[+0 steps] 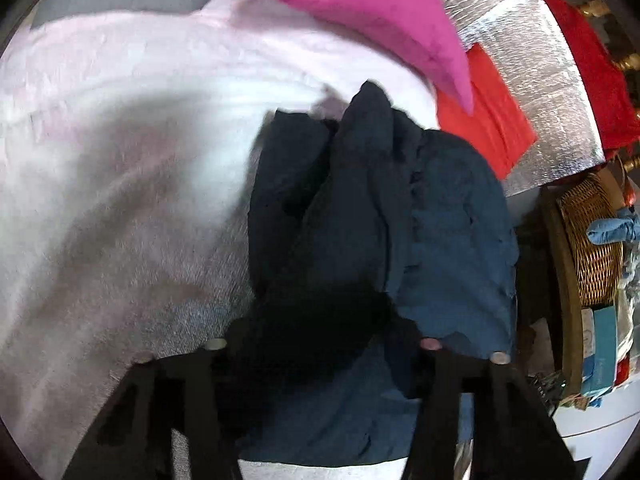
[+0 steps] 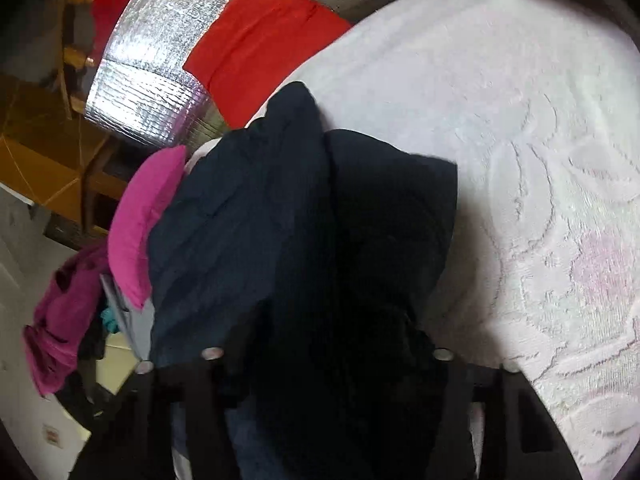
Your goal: Fold large clothes
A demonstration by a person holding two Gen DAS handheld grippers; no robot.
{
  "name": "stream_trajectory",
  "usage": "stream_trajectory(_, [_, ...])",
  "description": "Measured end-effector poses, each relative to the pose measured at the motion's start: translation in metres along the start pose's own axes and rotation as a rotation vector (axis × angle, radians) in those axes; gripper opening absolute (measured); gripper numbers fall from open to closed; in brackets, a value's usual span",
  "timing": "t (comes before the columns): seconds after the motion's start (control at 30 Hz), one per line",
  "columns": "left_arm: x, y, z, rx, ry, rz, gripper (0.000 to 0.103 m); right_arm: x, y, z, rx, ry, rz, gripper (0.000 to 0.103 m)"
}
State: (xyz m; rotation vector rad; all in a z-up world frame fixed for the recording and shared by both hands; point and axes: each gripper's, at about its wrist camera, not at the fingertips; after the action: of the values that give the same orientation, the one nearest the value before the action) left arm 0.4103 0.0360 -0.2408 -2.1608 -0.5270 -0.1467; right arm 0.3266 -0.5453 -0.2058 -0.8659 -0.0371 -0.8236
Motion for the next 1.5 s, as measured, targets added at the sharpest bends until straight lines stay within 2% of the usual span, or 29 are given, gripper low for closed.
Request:
stream_trajectory(0.07, [0.000,-0.006,-0.002,-0.006,0.010,-0.020,0.039,0.000,-0.009,0.010,-0.011,-0.016,-0.027,0.042])
stream_trajectory(0.17, [-0.002,-0.008,-0.003,0.009,0.026,-0.017,0.039,-0.002,-0.022,0.026,-0.046,-0.075,-0.086,0.042])
stream_trajectory(0.2, [-0.002,-0.004,0.001,0.028,0.013,0.004,0.047,-0.003,-0.018,0.025,-0.064,-0.069,-0.082,0.043])
stream_trajectory(0.23, [-0.002,0.002,0.003,0.052,-0.003,0.027,0.057,-0.003,-0.012,0.023,-0.084,-0.063,-0.064,0.051])
stream_trajectory(0.27, [-0.004,0.007,0.006,0.085,-0.010,0.050,0.061,-0.005,-0.005,0.018,-0.111,-0.063,-0.039,0.059])
stream_trajectory(0.43, [-0.008,-0.007,0.005,0.105,-0.021,0.042,0.062,-0.004,-0.022,0.019,-0.135,-0.021,-0.047,0.064])
stream_trajectory(0.53, [-0.017,-0.032,0.001,0.152,-0.010,-0.019,0.062,-0.012,-0.052,0.025,-0.169,-0.033,-0.112,0.071])
stream_trajectory(0.67, [-0.041,-0.077,-0.017,0.193,0.072,-0.148,0.062,-0.032,-0.096,0.023,-0.108,-0.016,-0.187,0.074])
stream_trajectory(0.73, [-0.056,-0.092,-0.024,0.168,0.109,-0.184,0.070,-0.042,-0.107,0.022,-0.079,-0.008,-0.197,0.074])
stream_trajectory(0.77, [-0.067,-0.098,-0.026,0.133,0.121,-0.193,0.073,-0.050,-0.110,0.024,-0.050,0.007,-0.190,0.074])
stream_trajectory(0.83, [-0.086,-0.095,-0.024,0.078,0.101,-0.169,0.076,-0.065,-0.112,0.023,0.019,0.038,-0.154,0.075])
stream_trajectory(0.9, [-0.098,-0.079,-0.016,0.005,0.031,-0.070,0.076,-0.077,-0.105,0.026,0.078,0.062,-0.103,0.075])
stream_trajectory(0.97, [-0.101,-0.061,-0.008,-0.050,-0.040,0.016,0.076,-0.088,-0.092,0.027,0.102,0.085,-0.046,0.075])
stream_trajectory(1.03, [-0.101,-0.048,-0.003,-0.065,-0.109,0.048,0.076,-0.092,-0.073,0.028,0.105,0.113,0.001,0.075])
stream_trajectory(1.1, [-0.099,-0.041,0.004,-0.075,-0.172,0.035,0.076,-0.094,-0.050,0.026,0.081,0.152,0.038,0.075])
stream_trajectory(1.27, [-0.085,-0.018,0.019,-0.093,-0.311,0.003,0.077,-0.076,-0.019,0.016,0.048,0.230,-0.020,0.076])
stream_trajectory(1.5, [-0.072,-0.001,0.020,-0.149,-0.393,-0.063,0.077,-0.055,-0.005,0.003,0.130,0.331,-0.099,0.079])
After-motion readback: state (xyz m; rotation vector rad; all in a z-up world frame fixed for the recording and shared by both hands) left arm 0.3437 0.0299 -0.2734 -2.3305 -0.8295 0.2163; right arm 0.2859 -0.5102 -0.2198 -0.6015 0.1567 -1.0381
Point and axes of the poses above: each gripper's, at about its wrist camera, not at the fingertips, and y roughly the way its jaws point, z to its left, x to its top, and after that the axes turned 1 degree about z, right-handed
